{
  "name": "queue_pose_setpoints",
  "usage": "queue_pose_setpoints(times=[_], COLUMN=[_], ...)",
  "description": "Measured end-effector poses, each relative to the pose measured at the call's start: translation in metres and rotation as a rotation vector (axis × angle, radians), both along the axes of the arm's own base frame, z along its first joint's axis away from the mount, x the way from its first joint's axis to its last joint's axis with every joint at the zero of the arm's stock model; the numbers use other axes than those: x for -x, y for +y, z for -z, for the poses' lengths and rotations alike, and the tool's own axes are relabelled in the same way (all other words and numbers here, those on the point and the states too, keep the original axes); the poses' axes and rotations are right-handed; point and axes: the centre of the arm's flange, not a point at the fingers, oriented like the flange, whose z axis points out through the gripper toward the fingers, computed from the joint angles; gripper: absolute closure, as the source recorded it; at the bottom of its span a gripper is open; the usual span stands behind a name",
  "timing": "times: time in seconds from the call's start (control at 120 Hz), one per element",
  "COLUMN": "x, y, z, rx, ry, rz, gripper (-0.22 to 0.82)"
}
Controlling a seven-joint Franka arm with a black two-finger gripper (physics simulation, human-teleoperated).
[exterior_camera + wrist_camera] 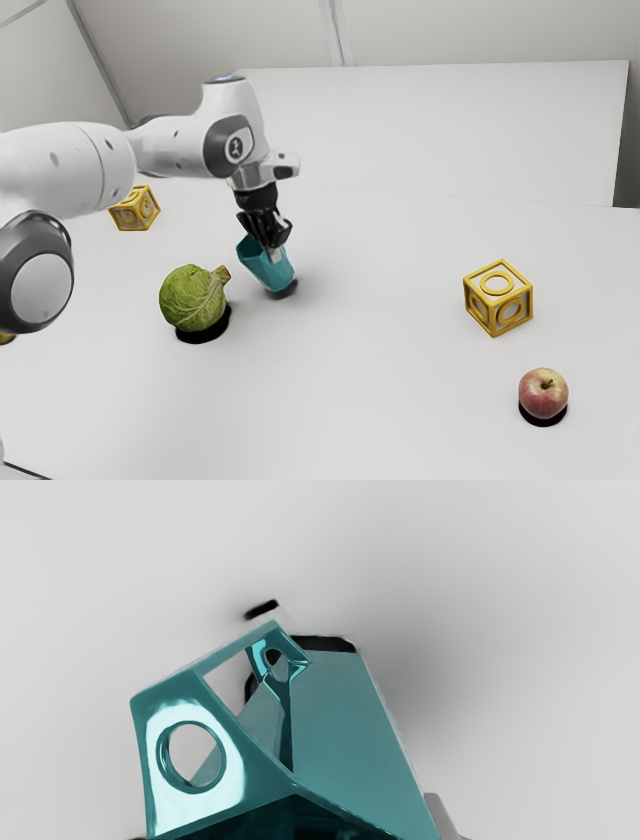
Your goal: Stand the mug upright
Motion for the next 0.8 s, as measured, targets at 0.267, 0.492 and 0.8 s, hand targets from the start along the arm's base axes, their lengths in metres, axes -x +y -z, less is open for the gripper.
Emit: queue_pose_setpoints(times=[0.267, 0.492, 0.8], x=[0.000, -0.001, -0.013], y=[-0.008, -0.011, -0.010], z=[0.012, 0.006, -0.175], rx=[-0.016, -0.018, 0.022], ry=[0.015, 0.006, -0.172], rz=[-0.051, -0.088, -0.118], gripper=[0.53, 0.20, 0.06])
